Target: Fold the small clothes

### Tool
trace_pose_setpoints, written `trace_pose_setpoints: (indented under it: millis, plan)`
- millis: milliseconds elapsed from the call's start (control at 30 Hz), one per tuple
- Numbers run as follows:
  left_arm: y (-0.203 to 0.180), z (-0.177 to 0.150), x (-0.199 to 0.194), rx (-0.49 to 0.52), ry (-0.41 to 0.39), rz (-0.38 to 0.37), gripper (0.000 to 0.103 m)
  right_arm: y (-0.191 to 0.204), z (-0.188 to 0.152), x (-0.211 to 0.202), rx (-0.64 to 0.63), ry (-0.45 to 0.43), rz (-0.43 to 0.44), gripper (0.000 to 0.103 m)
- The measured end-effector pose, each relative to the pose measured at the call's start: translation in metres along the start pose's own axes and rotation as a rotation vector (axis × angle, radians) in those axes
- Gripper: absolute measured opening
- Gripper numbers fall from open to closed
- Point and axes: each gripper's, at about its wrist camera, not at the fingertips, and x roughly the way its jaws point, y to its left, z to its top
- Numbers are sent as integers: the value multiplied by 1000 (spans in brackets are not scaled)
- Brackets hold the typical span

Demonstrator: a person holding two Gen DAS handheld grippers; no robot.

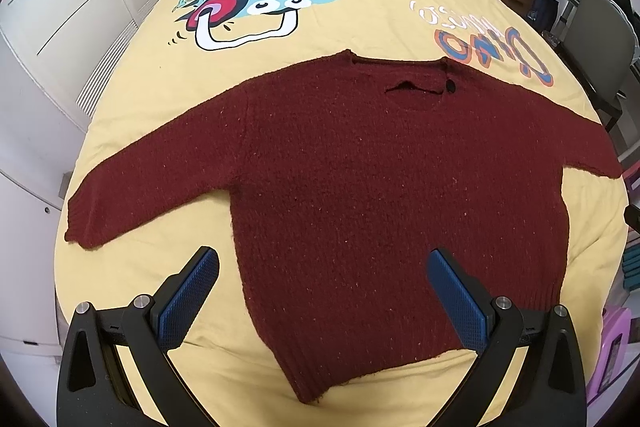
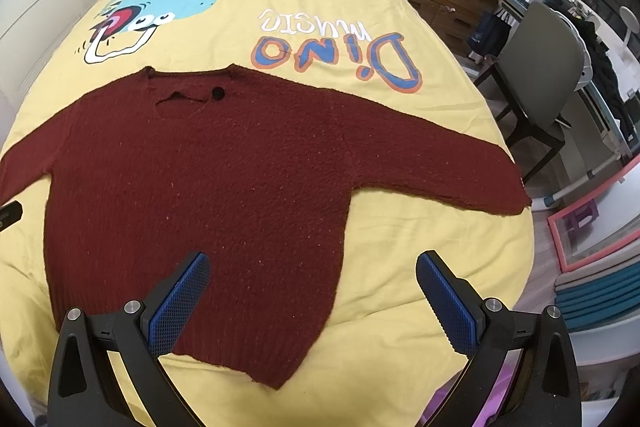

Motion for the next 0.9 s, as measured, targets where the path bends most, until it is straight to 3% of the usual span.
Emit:
trace_pose_setpoints:
  millis: [733, 900]
  plan:
    - [3, 3, -4, 0, -4, -2, 102, 0, 0, 1, -7, 0, -8, 103]
    - [3, 6, -3, 0, -10, -3, 102, -10, 2, 10, 42, -13, 15, 103]
